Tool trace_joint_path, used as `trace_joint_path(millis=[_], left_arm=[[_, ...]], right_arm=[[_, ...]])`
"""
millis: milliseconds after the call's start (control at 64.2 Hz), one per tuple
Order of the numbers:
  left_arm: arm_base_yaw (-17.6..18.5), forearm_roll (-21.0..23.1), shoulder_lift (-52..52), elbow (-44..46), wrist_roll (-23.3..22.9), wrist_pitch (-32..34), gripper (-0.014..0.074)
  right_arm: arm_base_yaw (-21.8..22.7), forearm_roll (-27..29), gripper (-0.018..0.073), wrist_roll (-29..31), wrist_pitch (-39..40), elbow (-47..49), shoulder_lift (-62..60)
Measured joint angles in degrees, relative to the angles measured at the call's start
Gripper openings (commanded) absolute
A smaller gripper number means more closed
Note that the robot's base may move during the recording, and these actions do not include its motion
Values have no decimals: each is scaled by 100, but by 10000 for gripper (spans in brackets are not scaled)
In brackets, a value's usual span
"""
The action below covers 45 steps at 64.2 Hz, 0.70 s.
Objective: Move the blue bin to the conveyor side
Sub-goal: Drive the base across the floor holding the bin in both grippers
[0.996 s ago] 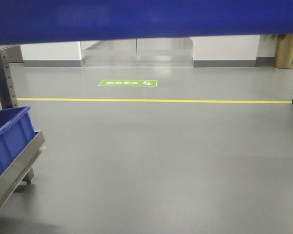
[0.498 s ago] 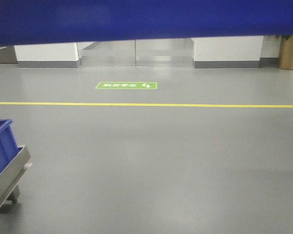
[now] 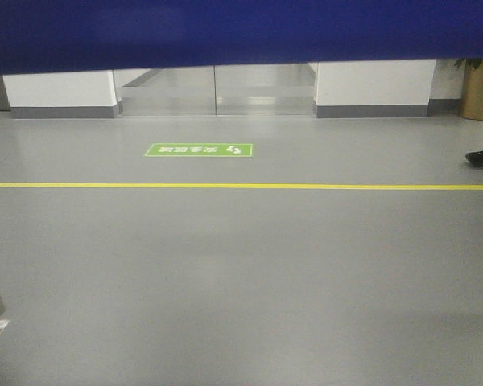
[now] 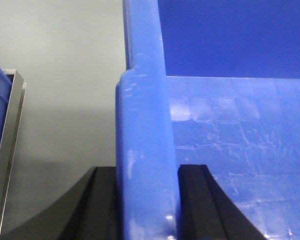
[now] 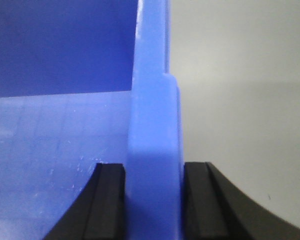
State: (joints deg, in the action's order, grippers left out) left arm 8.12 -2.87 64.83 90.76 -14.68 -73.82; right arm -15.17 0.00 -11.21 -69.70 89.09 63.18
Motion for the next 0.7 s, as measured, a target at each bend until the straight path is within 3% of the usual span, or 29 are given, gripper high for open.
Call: trace_joint_path(millis=[700], left_arm=[[0, -60, 0, 0, 0, 0, -18]], right_arm=[[0, 64, -79, 0, 33, 0, 0]])
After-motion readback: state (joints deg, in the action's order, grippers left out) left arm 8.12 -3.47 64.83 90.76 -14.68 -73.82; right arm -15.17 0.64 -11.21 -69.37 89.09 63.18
